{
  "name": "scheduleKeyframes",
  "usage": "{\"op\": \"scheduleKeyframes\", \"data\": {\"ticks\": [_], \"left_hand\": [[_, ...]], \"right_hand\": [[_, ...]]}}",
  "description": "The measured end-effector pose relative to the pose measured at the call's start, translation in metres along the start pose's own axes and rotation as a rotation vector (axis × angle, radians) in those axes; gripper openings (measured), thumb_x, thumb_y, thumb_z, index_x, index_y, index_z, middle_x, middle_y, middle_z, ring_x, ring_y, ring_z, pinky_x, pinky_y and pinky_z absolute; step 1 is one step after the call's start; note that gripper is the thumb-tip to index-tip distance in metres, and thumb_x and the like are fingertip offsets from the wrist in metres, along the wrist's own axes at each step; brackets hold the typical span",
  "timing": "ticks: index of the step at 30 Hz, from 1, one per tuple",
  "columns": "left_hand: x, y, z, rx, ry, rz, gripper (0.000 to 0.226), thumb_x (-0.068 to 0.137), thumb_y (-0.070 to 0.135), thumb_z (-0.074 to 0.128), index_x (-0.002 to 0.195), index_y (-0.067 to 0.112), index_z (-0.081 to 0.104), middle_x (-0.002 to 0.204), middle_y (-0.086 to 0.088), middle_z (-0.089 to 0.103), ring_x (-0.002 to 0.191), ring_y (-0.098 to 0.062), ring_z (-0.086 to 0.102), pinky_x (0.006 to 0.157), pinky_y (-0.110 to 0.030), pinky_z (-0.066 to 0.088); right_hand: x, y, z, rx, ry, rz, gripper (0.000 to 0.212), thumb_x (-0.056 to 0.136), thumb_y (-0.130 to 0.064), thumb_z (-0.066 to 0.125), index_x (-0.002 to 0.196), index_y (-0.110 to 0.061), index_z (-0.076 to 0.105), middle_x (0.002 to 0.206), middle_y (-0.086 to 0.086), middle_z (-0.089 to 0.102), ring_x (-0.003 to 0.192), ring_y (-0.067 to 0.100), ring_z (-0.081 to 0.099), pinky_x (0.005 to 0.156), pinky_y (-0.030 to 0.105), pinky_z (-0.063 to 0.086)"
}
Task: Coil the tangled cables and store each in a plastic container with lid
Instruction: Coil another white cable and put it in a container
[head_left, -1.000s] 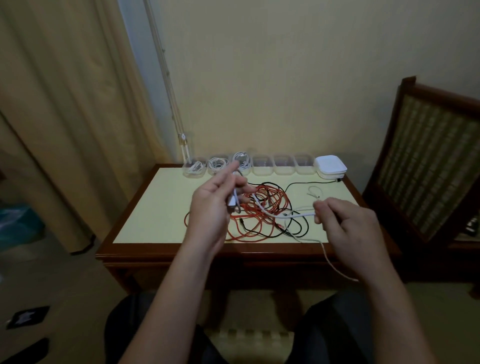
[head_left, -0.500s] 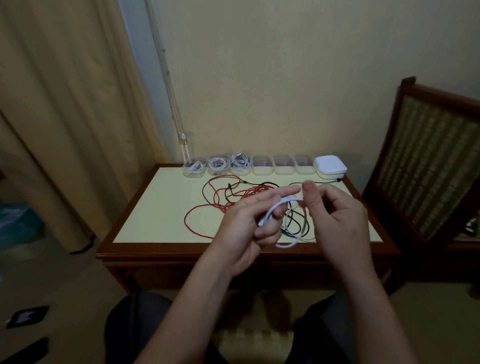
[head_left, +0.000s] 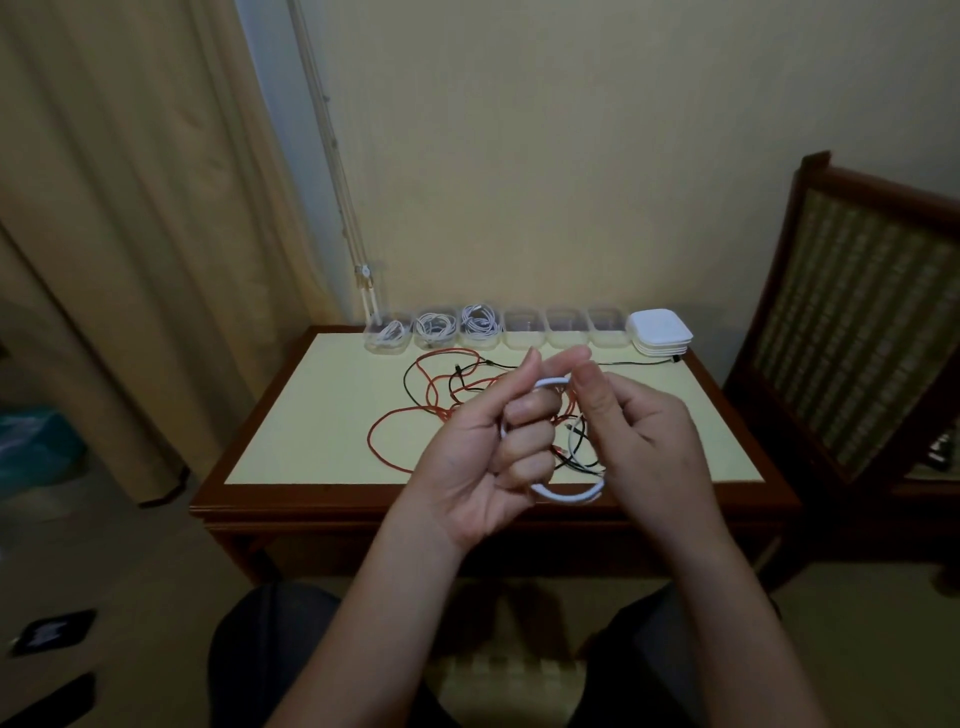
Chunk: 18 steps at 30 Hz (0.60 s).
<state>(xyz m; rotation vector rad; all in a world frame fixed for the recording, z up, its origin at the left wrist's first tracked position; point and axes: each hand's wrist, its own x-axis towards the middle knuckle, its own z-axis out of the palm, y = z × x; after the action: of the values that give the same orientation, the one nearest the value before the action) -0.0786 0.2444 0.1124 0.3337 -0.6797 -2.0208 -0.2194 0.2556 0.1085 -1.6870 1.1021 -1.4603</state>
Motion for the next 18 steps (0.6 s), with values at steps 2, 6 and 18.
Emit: {"op": "scheduleKeyframes", "data": {"ticks": [2, 6, 18], "left_hand": [[0.001, -0.005, 0.003, 0.172, 0.103, 0.051, 0.031, 0.099, 0.033, 0.051, 0.095, 0.011, 0.072, 0.053, 0.006, 0.032, 0.034, -0.002, 0.021, 0.031, -0.015, 0.018], [0.001, -0.016, 0.005, 0.422, 0.278, 0.076, 0.053, 0.101, 0.05, 0.044, 0.063, 0.015, 0.057, 0.051, 0.002, 0.027, 0.039, -0.008, 0.023, 0.037, -0.019, 0.016], [-0.001, -0.006, 0.011, 0.031, 0.224, 0.066, 0.033, 0.092, 0.035, 0.052, 0.096, 0.012, 0.076, 0.044, 0.009, 0.02, 0.039, -0.005, 0.004, 0.031, -0.016, 0.004]], "right_hand": [[-0.001, 0.001, 0.0, -0.021, 0.034, -0.003, 0.039, 0.1, -0.046, 0.048, 0.081, -0.028, 0.077, 0.061, -0.002, 0.064, 0.058, 0.008, 0.053, 0.057, 0.03, 0.041], [-0.002, 0.01, 0.003, -0.085, 0.112, 0.024, 0.05, 0.1, -0.046, 0.047, 0.072, -0.01, 0.066, 0.048, -0.012, 0.041, 0.049, 0.003, 0.035, 0.049, 0.024, 0.029], [-0.001, 0.006, 0.007, -0.019, 0.053, 0.007, 0.046, 0.104, -0.038, 0.051, 0.06, -0.036, 0.062, 0.045, -0.016, 0.043, 0.047, 0.0, 0.04, 0.049, 0.015, 0.029]]}}
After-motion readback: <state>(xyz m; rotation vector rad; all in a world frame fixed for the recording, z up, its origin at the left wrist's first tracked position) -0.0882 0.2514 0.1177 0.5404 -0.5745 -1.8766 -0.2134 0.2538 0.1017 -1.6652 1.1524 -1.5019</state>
